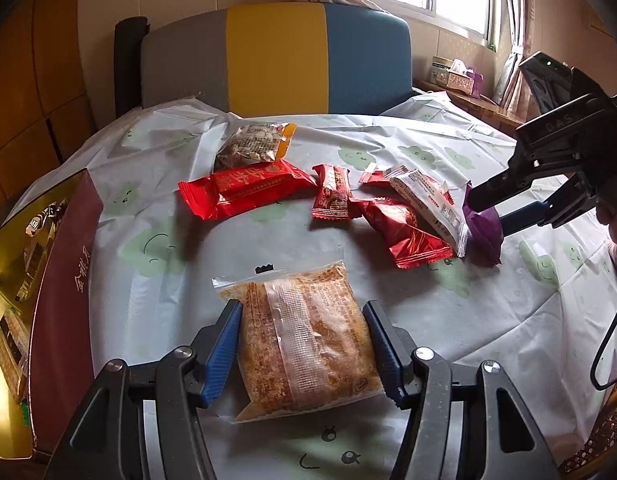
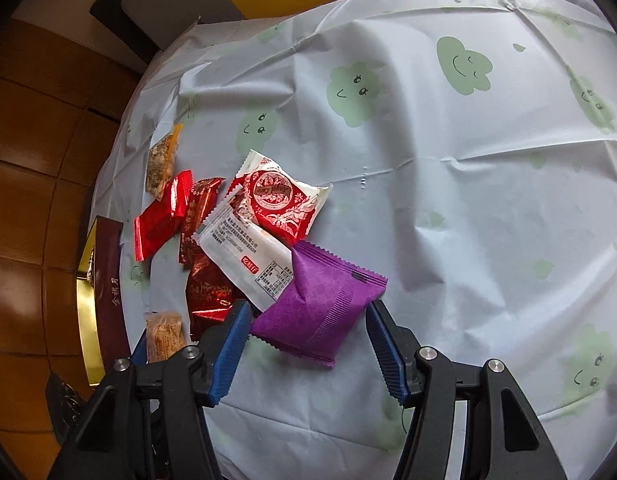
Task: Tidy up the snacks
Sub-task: 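Drop the bread pack into the tin with left tool while right tool grasps purple pack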
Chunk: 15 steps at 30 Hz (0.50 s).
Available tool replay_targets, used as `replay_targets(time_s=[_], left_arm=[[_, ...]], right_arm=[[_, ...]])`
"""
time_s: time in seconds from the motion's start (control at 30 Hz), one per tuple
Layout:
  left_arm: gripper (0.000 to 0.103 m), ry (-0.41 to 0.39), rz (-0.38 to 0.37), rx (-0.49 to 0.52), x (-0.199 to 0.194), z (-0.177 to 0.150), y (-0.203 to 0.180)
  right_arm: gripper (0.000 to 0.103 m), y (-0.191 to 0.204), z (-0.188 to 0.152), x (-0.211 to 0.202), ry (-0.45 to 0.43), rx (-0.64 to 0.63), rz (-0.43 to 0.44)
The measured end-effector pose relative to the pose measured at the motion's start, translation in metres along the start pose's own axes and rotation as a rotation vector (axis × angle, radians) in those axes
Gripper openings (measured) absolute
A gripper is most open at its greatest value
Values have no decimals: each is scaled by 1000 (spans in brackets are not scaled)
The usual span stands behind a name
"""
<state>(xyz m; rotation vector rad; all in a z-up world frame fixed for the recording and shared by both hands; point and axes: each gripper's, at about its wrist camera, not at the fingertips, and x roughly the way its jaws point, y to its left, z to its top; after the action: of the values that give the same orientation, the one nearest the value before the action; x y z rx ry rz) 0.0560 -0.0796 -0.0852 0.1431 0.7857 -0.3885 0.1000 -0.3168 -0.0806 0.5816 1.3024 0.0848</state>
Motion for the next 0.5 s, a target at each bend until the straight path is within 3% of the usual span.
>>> replay_targets(time_s=[0.07,0.27,0.5], left_arm=[[62,-4,-1,-3,0,-1,0],[62,-14,-10,-6,0,-2,1],[62,-12,-34,-18,0,-1,4]], right_arm=[[47,5,1,7,-10,-33,-62],[45,30,-5,21,-24,-206,-213],[47,42,-12,29,-23,-314,-276]])
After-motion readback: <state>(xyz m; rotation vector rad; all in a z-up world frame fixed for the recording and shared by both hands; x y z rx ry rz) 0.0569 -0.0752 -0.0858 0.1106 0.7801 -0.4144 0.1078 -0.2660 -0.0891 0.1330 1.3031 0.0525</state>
